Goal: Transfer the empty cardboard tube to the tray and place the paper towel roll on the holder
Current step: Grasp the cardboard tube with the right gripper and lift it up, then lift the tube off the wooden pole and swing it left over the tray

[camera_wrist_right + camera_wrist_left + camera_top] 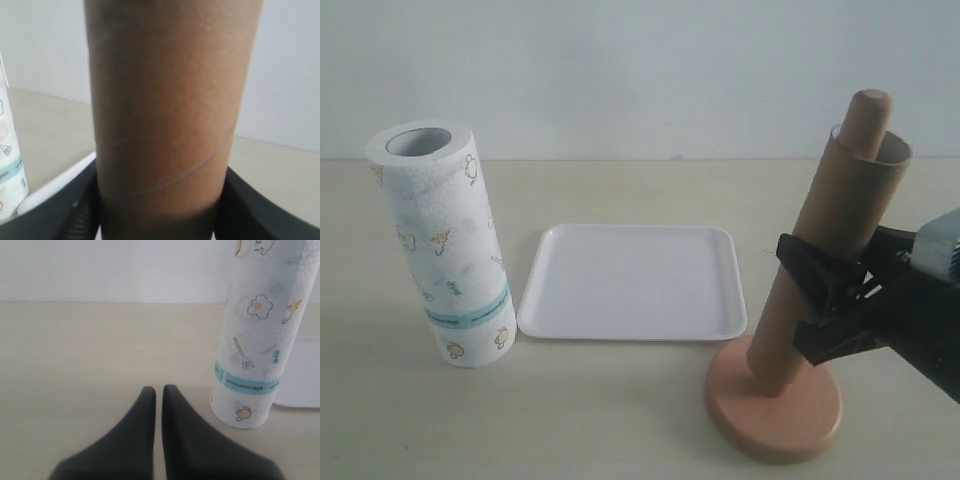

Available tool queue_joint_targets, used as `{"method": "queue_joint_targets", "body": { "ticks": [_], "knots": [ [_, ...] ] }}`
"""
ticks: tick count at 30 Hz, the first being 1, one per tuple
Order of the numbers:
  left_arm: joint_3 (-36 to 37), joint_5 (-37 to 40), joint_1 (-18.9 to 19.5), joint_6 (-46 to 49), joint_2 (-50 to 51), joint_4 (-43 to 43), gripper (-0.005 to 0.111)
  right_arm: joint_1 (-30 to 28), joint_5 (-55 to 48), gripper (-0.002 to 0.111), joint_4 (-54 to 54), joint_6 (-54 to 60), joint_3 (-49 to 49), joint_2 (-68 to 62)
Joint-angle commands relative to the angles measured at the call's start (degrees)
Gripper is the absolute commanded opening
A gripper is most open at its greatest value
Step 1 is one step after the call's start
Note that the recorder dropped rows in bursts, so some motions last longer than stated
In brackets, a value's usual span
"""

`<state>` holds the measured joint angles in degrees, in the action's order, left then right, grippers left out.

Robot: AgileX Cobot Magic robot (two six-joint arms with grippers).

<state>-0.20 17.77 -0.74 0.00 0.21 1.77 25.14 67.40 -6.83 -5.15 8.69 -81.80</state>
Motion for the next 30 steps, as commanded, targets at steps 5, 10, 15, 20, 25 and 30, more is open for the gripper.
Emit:
{"method": "queue_joint_targets", "body": {
  "ticks": [5, 10, 15, 20, 25, 30],
  "knots": [
    [0.2, -0.1, 0.1, 0.0, -0.2, -0.1, 0.004, 0.0, -2.8, 0.001, 0.5, -2.3, 0.3, 9.2],
    [0.2, -0.1, 0.1, 0.0, -0.2, -0.1, 0.004, 0.0, -12.6, 0.001, 0.3, -2.4, 1.3, 16.6],
    [0.2, -0.1, 0.1, 0.0, -0.2, -0.1, 0.004, 0.0, -25.0, 0.001, -2.4, -5.0, 6.0, 25.5],
    [0.2, -0.1, 0.1, 0.0, -0.2, -0.1, 0.004, 0.0, -40.1, 0.001, -5.9, -8.2, 14.9, 32.2],
    [0.2, -0.1, 0.1, 0.0, -0.2, -0.1, 0.004, 0.0, -52.6, 0.001, -7.2, -8.3, 26.9, 34.8],
    [0.2, -0.1, 0.1, 0.0, -0.2, -0.1, 0.004, 0.0, -60.8, 0.001, -7.5, -8.3, 38.9, 34.8]
  ]
}}
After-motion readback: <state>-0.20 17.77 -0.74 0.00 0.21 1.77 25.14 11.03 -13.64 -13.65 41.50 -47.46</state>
